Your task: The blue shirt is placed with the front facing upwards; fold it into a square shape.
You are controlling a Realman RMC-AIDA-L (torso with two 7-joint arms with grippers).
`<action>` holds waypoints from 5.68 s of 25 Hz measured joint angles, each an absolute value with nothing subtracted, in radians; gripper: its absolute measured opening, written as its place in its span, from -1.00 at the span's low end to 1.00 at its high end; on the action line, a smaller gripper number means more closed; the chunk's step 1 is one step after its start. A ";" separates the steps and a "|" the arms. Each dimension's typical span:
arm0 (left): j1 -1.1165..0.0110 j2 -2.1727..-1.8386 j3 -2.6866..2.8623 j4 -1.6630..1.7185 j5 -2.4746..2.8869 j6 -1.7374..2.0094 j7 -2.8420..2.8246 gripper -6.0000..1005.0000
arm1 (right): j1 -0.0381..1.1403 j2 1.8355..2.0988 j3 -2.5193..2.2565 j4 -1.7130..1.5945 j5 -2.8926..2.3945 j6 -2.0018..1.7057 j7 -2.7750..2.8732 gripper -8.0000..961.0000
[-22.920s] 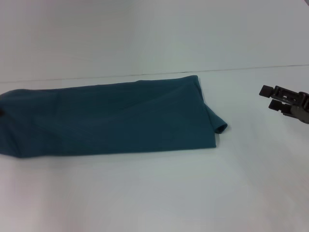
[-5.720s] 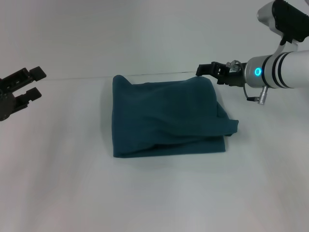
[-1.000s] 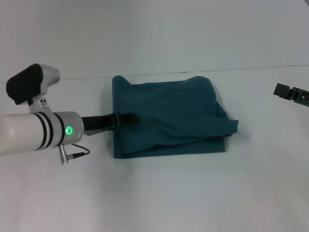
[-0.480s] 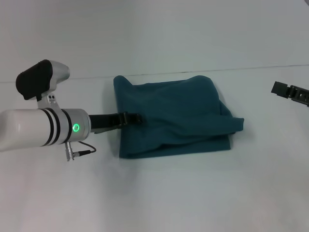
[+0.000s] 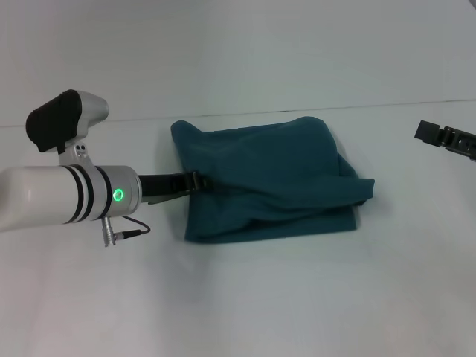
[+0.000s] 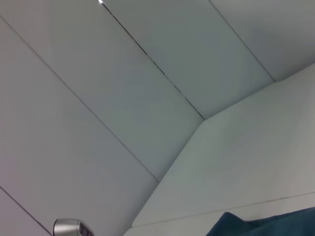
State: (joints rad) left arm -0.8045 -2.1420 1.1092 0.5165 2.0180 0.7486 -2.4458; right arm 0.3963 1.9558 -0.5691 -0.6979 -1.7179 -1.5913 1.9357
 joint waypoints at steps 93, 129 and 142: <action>-0.561 -2.163 0.785 0.467 1.874 1.304 -2.299 0.58 | 0.414 1.978 -0.578 -0.674 -1.728 -1.596 1.913 0.68; -0.680 -2.170 0.899 0.366 1.826 1.281 -2.333 0.58 | 0.418 1.974 -0.571 -0.661 -1.750 -1.594 1.904 0.67; -0.714 -2.175 0.907 0.324 1.759 1.299 -2.314 0.59 | 0.415 1.977 -0.571 -0.661 -1.750 -1.594 1.903 0.68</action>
